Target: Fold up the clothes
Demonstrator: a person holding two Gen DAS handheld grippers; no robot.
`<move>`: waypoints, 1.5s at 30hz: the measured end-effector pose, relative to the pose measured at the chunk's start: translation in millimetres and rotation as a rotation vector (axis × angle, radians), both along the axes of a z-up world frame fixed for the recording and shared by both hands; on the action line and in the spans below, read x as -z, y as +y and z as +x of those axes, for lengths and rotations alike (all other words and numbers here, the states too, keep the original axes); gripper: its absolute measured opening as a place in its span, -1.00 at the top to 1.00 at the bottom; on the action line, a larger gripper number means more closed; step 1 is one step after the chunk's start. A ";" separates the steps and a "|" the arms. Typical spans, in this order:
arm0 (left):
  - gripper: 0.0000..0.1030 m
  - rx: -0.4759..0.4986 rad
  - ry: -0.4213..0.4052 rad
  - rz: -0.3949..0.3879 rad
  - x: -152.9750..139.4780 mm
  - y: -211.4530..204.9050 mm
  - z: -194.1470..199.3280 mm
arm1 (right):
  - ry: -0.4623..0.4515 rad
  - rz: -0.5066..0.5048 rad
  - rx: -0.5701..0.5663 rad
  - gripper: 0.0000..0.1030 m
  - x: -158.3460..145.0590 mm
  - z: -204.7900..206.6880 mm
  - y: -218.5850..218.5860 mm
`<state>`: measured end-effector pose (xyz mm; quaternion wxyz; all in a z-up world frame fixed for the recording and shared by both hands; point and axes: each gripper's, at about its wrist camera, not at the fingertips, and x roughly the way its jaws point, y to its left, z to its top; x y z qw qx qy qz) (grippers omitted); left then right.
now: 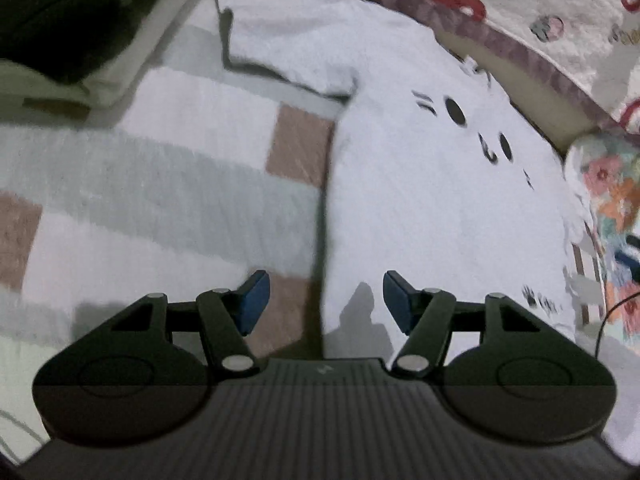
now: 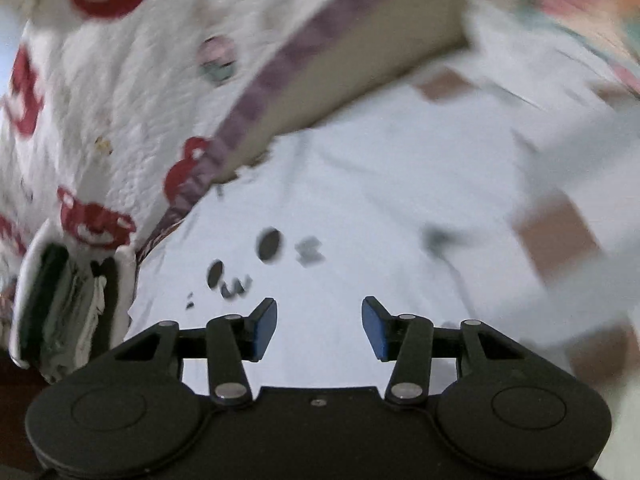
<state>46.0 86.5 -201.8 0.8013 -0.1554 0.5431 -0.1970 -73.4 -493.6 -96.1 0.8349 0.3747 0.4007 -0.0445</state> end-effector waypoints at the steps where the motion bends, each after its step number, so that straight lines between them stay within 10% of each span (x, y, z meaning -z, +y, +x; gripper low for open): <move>1: -0.20 0.012 0.007 -0.003 -2.4 -1.5 -3.4 | 0.007 0.029 0.019 -0.07 2.3 -19.5 -0.5; 9: -0.17 0.048 0.136 -0.136 -11.8 -9.5 -28.4 | 0.088 0.123 0.058 -0.09 20.6 -139.2 4.4; 13: -0.17 0.100 0.110 -0.085 -20.5 -23.1 -40.0 | 0.090 0.182 0.089 -0.09 35.1 -168.8 8.0; 19: -0.20 0.105 0.108 -0.036 -26.0 -17.2 -58.3 | 0.088 0.240 0.064 -0.20 70.7 -172.1 21.7; 29: -0.25 -0.059 0.197 -0.169 -17.3 37.7 -86.7 | 0.019 0.264 0.074 -0.18 100.8 -166.2 28.6; 33: -0.25 -0.143 0.181 -0.146 -13.3 44.6 -85.3 | -0.011 0.113 -0.047 0.89 78.0 -154.9 42.3; 45: -0.06 -0.025 0.061 -0.285 -23.5 28.6 -90.3 | -0.193 -0.007 -0.051 0.89 20.2 -137.5 39.0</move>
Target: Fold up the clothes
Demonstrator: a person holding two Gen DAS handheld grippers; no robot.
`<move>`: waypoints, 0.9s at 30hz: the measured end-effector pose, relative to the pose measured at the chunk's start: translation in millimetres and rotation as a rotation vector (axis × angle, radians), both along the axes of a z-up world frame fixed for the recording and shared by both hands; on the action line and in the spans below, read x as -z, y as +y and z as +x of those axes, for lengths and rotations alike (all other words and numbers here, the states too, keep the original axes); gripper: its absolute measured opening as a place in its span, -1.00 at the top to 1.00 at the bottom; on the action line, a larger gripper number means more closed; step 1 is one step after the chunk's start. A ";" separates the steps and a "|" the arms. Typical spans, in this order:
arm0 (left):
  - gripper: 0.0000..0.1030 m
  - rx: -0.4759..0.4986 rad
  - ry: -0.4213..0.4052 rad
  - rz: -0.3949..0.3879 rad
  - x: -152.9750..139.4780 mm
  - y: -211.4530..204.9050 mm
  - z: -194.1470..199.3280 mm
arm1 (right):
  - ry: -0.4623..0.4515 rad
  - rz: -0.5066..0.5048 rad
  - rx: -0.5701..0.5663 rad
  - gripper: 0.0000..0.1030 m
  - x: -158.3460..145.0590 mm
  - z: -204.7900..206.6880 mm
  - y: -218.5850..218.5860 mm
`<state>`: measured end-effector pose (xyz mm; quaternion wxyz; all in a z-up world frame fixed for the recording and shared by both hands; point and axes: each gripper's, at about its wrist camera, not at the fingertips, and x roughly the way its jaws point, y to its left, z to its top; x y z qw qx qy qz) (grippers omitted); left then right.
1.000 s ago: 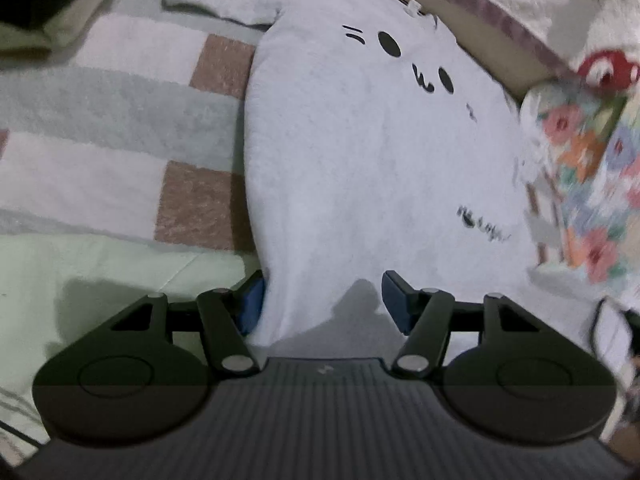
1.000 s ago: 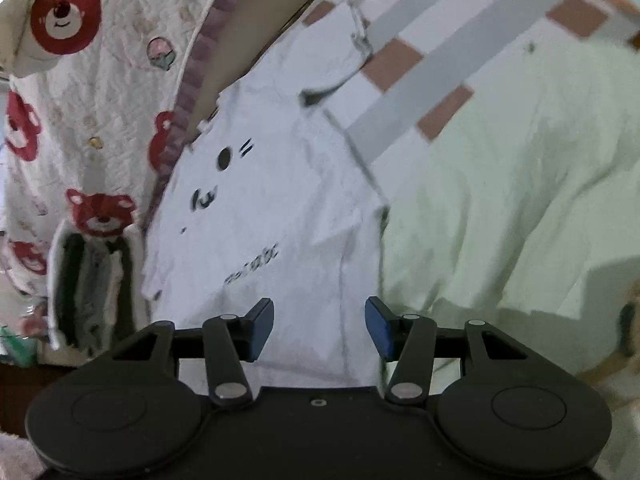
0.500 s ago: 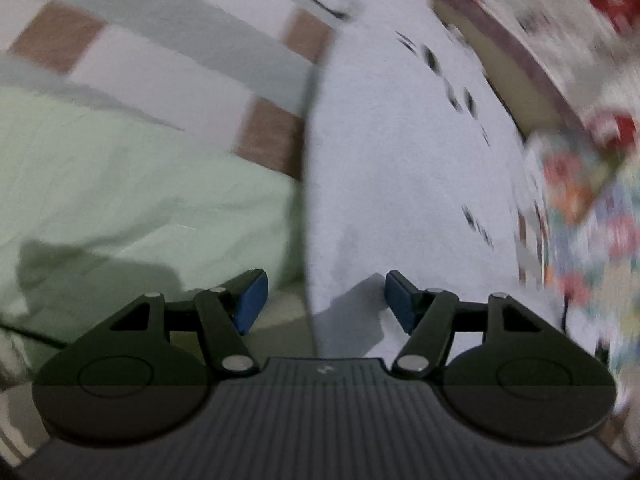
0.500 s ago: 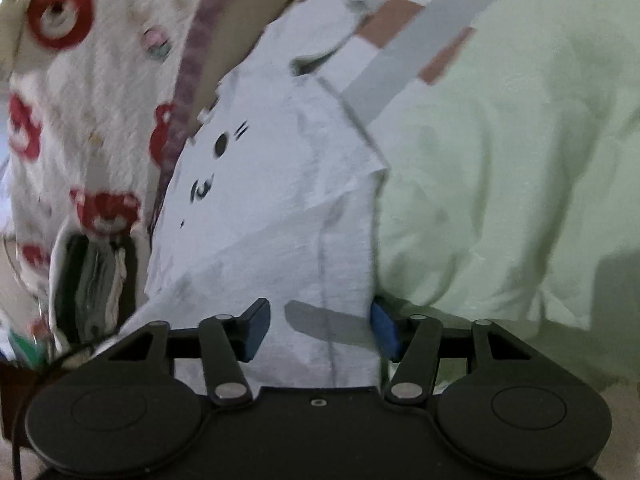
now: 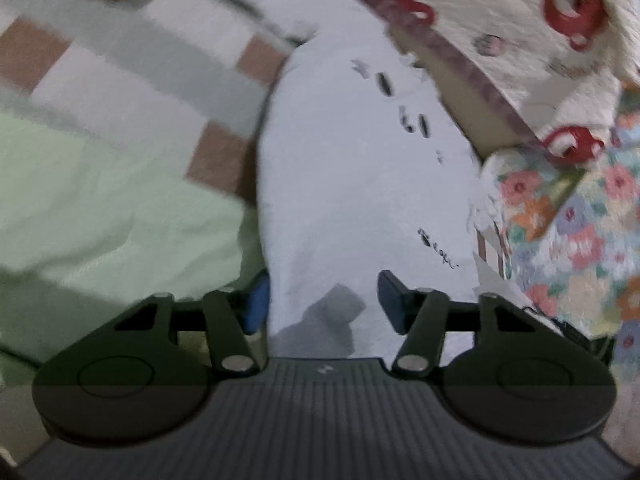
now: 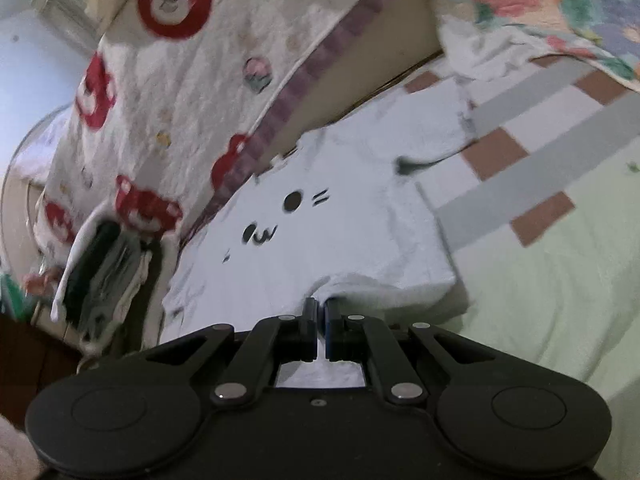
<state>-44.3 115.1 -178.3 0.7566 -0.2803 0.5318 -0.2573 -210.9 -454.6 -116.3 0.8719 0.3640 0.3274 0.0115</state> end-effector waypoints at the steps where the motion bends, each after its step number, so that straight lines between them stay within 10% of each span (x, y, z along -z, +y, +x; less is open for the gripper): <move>1: -0.06 0.010 -0.028 0.013 -2.0 -2.1 -0.1 | 0.021 -0.018 -0.019 0.89 2.4 3.9 3.0; 3: -0.02 0.029 -0.056 0.022 -3.6 -4.8 0.0 | 0.051 -0.037 -0.032 0.89 9.3 4.5 5.4; 7: 0.67 0.035 -0.051 0.025 -0.3 -6.1 0.0 | 0.027 -0.016 0.001 0.89 16.5 -2.2 6.2; 12: 0.75 -0.010 -0.068 -0.069 -1.9 6.9 6.5 | 0.008 -0.054 0.020 0.89 7.8 -2.6 2.9; 18: 0.41 0.034 -0.040 -0.054 2.9 -1.3 7.3 | -0.044 -0.092 0.058 0.89 -5.7 4.4 -9.4; 22: -0.56 0.054 0.033 0.052 11.7 -12.1 8.3 | -0.073 -0.119 0.044 0.89 -14.8 11.2 -6.8; 27: -0.29 0.055 0.050 0.022 21.6 -14.4 12.5 | -0.066 -0.141 0.033 0.89 -15.3 15.2 -4.7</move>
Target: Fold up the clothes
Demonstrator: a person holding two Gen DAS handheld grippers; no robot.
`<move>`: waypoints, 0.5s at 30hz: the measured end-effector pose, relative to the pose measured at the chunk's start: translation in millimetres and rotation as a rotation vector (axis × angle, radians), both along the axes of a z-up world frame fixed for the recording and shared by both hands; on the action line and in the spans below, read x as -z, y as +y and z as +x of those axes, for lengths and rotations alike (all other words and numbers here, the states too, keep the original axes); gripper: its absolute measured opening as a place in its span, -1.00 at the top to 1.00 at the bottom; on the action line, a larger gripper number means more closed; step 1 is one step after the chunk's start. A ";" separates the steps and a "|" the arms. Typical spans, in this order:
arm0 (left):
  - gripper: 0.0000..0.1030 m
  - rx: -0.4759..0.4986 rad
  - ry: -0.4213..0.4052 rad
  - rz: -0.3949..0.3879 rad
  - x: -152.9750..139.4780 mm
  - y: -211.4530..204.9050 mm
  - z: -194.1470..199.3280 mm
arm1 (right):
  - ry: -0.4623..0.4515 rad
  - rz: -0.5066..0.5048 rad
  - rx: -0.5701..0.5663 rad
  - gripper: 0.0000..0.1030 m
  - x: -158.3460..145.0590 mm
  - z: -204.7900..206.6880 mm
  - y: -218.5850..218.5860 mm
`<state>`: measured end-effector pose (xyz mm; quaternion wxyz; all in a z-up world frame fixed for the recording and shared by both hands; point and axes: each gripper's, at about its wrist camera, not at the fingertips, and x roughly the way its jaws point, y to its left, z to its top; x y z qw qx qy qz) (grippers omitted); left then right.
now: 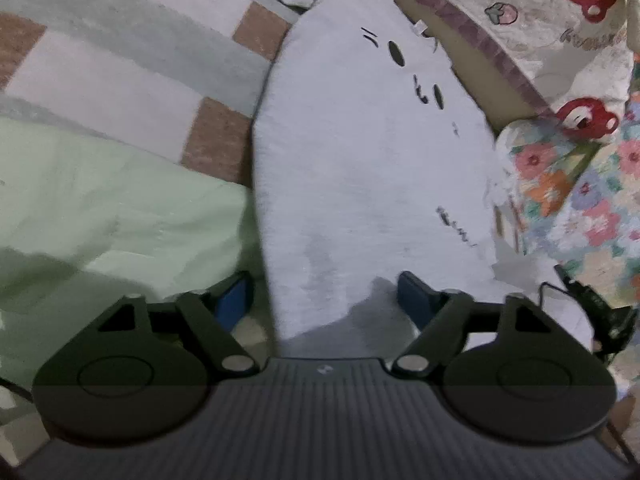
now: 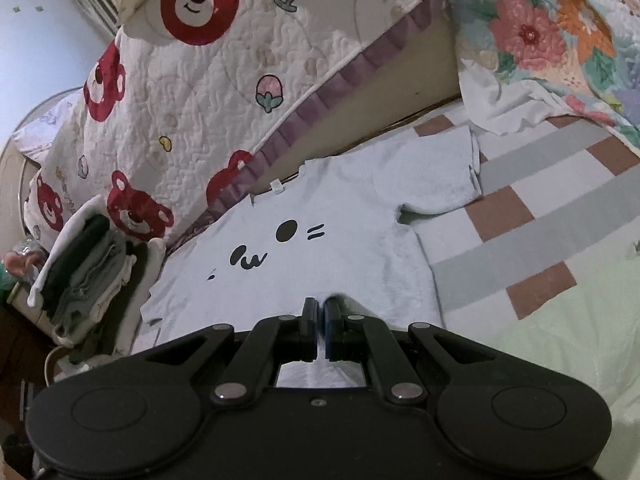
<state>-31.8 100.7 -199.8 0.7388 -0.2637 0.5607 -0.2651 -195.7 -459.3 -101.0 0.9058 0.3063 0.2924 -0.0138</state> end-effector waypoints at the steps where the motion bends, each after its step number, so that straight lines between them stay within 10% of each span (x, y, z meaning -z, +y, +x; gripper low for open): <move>1: 0.19 0.000 -0.008 -0.015 0.5 -0.2 -0.4 | 0.000 0.003 0.003 0.89 0.5 0.2 -0.5; 6: 0.84 0.065 -0.135 -0.025 -16.7 -13.5 -1.2 | 0.028 -0.010 -0.013 0.89 5.9 -0.1 0.6; 15: 0.92 0.011 -0.394 -0.017 -81.2 -14.2 28.6 | -0.085 -0.125 0.016 0.90 -35.6 23.2 -7.1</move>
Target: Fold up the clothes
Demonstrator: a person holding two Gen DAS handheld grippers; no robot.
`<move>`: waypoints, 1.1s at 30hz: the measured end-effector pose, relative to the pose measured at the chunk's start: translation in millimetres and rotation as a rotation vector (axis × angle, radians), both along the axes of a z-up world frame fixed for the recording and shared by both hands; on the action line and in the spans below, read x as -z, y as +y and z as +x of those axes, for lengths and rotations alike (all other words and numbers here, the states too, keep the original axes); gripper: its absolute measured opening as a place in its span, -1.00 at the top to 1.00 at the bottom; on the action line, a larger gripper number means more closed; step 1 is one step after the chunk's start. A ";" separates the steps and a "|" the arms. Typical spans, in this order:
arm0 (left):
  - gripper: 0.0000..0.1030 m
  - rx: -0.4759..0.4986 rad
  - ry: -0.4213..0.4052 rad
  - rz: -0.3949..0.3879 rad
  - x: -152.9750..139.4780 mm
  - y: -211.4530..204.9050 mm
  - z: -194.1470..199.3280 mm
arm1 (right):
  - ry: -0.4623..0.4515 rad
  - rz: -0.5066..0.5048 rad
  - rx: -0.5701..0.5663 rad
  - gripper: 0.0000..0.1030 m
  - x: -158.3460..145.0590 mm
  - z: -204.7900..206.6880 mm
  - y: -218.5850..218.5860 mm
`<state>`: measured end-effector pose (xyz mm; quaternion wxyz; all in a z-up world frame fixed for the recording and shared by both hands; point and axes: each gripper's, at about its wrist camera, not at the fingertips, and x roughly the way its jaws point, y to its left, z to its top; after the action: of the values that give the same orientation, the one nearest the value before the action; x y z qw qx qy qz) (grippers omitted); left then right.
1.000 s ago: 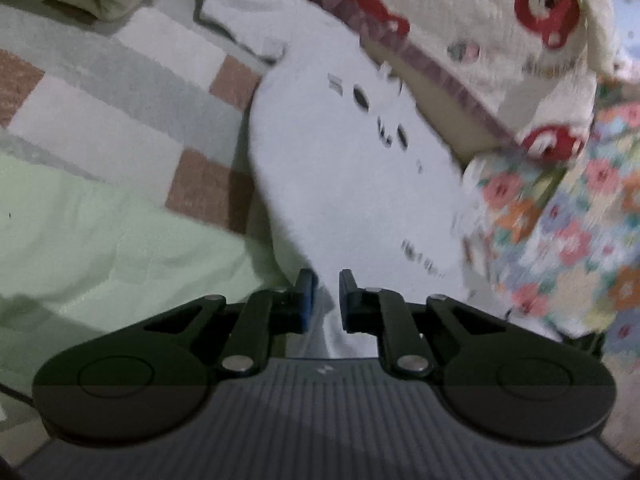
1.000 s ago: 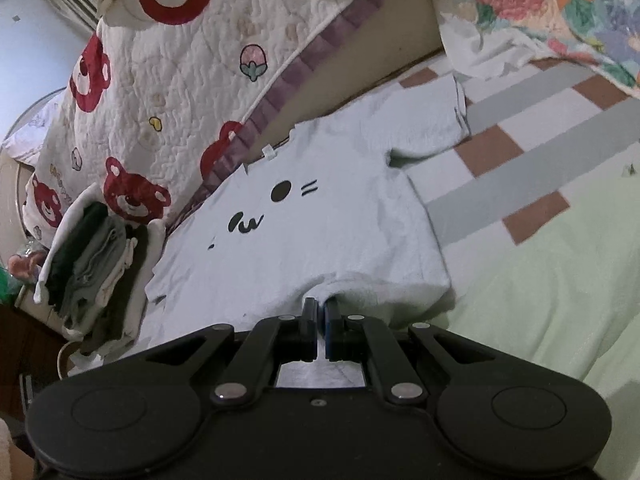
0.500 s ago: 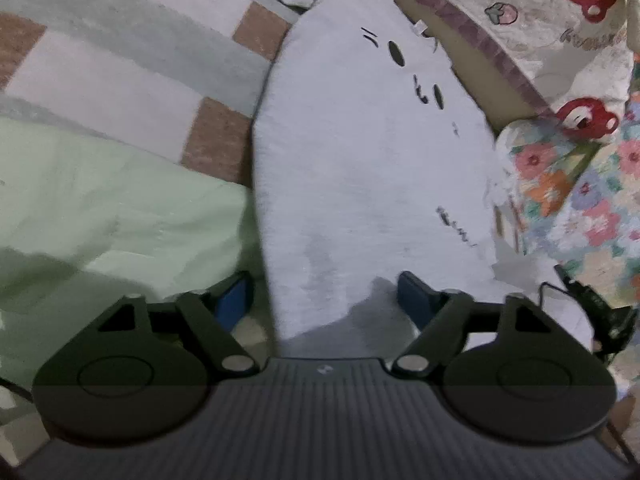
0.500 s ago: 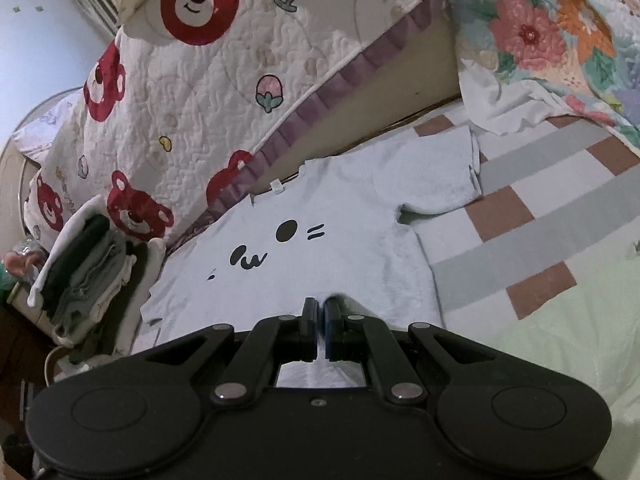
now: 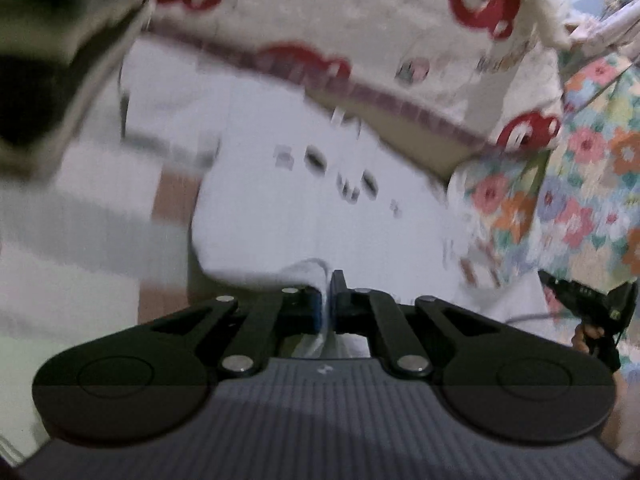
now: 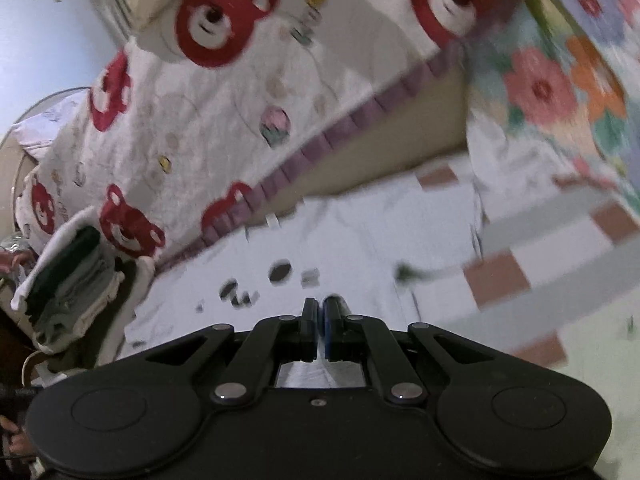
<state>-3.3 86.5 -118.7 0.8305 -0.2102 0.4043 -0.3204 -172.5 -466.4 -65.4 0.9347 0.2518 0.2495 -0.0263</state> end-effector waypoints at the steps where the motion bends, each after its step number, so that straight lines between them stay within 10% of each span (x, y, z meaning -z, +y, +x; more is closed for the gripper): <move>1: 0.92 -0.008 -0.027 -0.014 -9.0 2.1 5.0 | -0.020 -0.005 -0.002 0.91 -7.1 2.8 -1.4; 6: 0.93 -0.032 0.015 -0.096 0.8 5.4 12.8 | -0.055 0.008 -0.016 0.92 -26.4 5.1 -7.7; 13: 0.89 0.020 0.201 0.087 59.0 0.9 -3.5 | 0.321 0.014 0.005 0.89 32.0 -4.9 -12.8; 17: 0.66 0.028 0.125 0.144 45.0 2.9 7.1 | 0.364 -0.087 0.054 0.76 20.6 3.2 -24.0; 22: 0.24 -0.042 0.063 0.150 31.5 17.6 48.7 | 0.275 -0.021 -0.040 0.15 11.5 61.5 -52.3; 33: 0.09 0.000 -0.007 0.357 88.8 -23.4 143.2 | 0.421 -0.093 -0.222 0.13 80.0 196.6 -44.1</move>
<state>139.9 63.1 -207.5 0.8560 -0.0580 0.4518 -0.2444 24.1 -510.5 -145.4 0.8698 0.1684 0.4636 0.0130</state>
